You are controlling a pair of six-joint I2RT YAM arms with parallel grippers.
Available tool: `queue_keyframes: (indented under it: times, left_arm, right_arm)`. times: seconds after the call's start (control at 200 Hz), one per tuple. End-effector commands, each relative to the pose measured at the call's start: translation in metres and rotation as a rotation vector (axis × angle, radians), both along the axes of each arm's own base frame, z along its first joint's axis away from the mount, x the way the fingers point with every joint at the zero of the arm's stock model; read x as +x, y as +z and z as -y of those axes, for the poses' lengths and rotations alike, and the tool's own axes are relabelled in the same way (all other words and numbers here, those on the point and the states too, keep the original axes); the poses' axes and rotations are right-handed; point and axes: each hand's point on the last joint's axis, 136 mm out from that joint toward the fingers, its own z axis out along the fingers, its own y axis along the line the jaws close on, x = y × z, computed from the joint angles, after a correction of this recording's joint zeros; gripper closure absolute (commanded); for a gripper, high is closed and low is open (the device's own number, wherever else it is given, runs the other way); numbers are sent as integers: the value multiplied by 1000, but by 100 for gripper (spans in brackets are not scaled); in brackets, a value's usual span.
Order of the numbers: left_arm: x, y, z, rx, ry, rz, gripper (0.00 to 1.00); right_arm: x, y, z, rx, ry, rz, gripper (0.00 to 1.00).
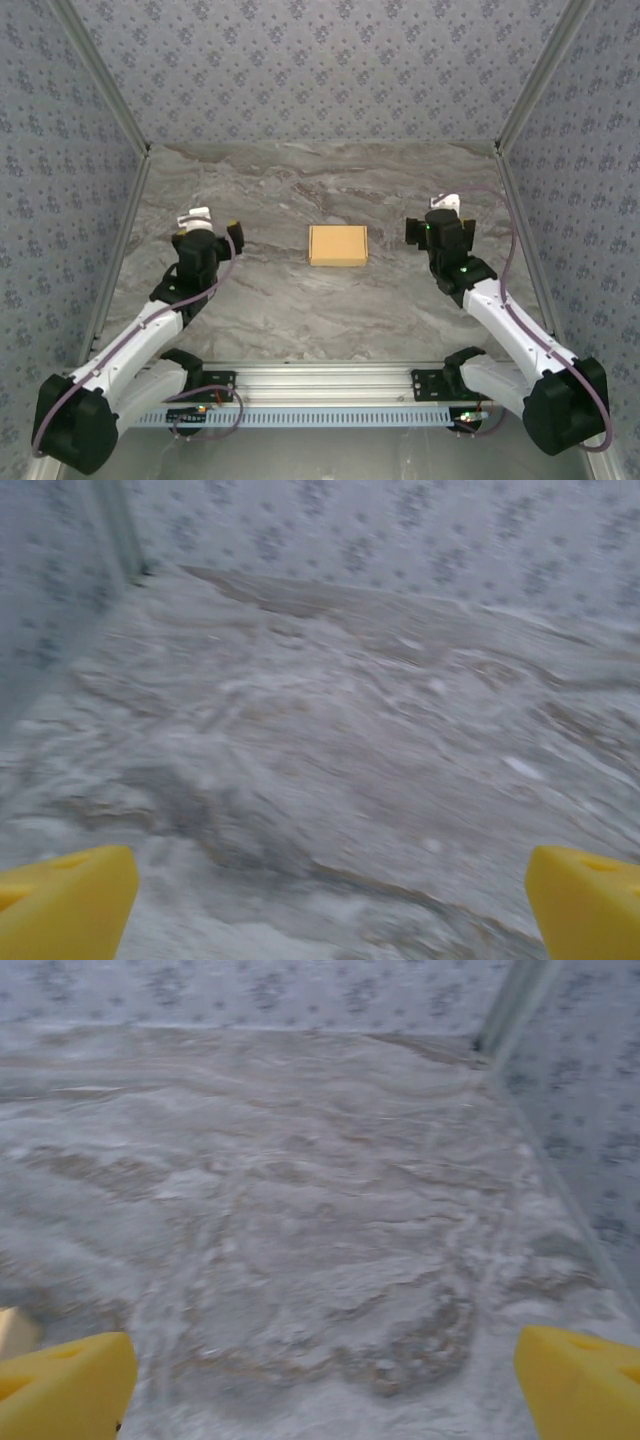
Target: Fold the paper box
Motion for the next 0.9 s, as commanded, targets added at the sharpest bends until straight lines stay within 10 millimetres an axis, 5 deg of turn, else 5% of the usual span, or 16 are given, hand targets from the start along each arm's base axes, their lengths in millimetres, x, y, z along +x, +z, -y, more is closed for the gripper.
queue_keyframes:
  times: [0.0,0.31,0.535,0.735,0.894]
  left_arm:
    - [0,8,-37,77,116,35,1]
    - [27,-39,-88,33,138,32,1]
    - [50,-81,-78,16,62,-38,1]
    - [59,-76,-67,133,36,-4,1]
    - [72,-104,-60,125,-31,-28,1]
  right_arm:
    - [1,-6,38,-39,-164,39,1]
    - [22,-69,54,-98,-138,22,1]
    - [29,-83,53,-27,-85,99,1]
    - [32,-81,55,-27,-56,152,1]
    - [33,-93,57,-24,-40,163,1]
